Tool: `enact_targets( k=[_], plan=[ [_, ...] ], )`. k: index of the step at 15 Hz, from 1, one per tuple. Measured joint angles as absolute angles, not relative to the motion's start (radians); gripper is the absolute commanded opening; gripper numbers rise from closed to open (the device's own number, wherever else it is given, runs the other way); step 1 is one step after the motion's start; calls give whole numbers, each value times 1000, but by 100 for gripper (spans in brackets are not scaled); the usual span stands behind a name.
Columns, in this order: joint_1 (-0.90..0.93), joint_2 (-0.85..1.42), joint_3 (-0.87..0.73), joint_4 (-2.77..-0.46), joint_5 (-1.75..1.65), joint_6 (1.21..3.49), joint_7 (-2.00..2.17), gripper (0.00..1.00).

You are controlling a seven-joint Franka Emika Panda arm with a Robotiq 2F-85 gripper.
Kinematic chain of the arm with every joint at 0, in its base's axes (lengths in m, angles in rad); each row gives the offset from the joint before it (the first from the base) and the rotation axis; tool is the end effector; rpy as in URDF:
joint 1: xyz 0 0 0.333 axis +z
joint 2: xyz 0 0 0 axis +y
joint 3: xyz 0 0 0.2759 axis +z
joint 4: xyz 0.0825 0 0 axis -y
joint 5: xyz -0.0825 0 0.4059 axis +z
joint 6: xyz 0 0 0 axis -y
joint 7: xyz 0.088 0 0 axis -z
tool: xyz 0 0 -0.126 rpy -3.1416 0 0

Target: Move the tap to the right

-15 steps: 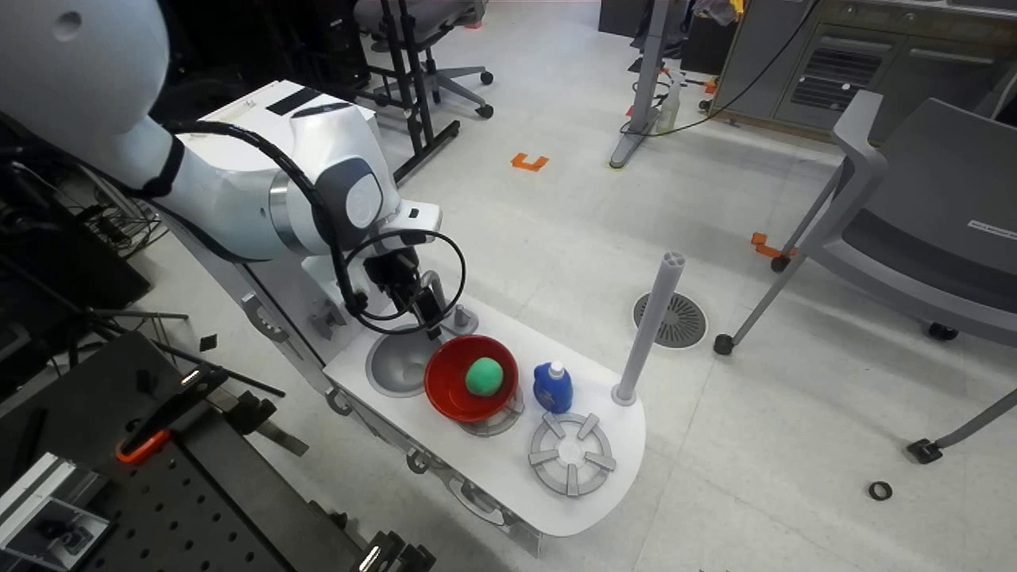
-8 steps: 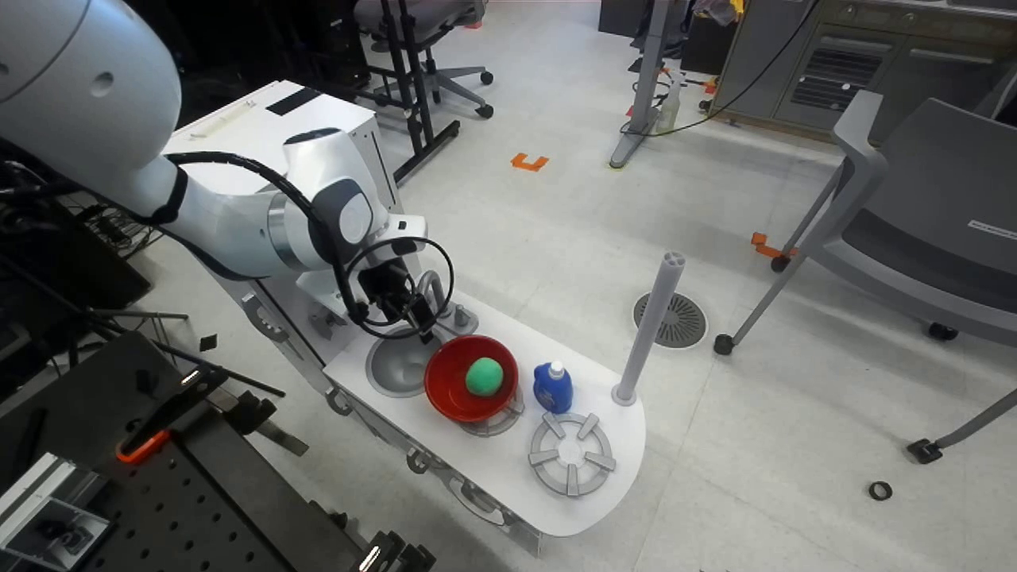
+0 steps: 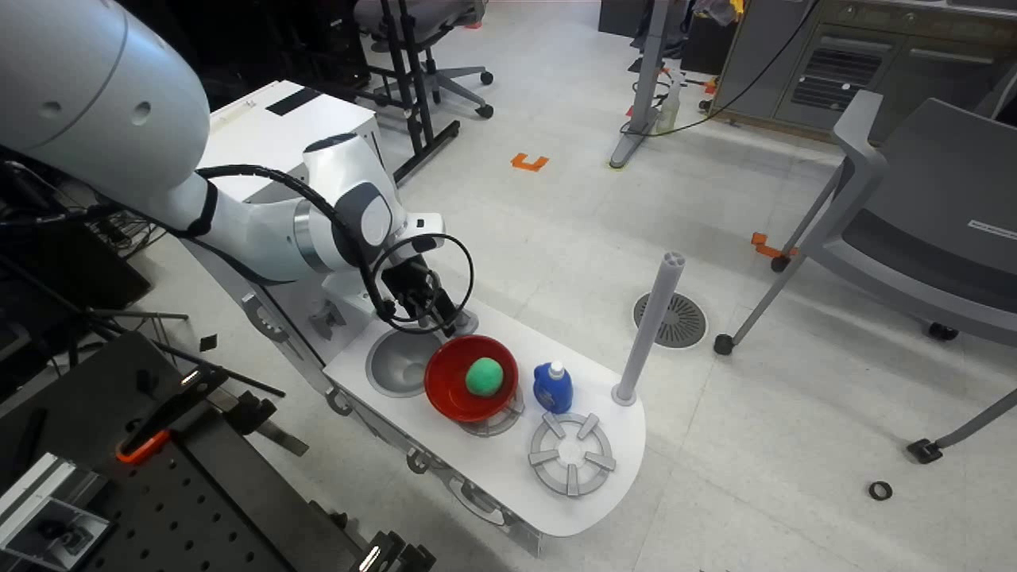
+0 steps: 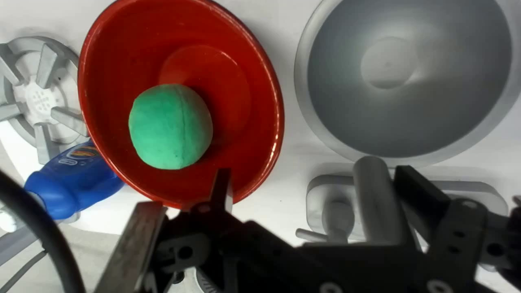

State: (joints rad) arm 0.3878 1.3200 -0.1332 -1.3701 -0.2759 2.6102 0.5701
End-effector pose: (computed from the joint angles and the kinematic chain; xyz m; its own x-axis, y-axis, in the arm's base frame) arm 0.5989 0.1604 -0.1357 0.9992 0.0280 0.0285 0.0193 -0.9628 0.2694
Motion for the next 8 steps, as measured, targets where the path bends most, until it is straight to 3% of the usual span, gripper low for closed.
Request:
enact_targets(
  k=[8],
  plan=[
    [386,1358,-172,-1281,-204,2576,565,100]
  ],
)
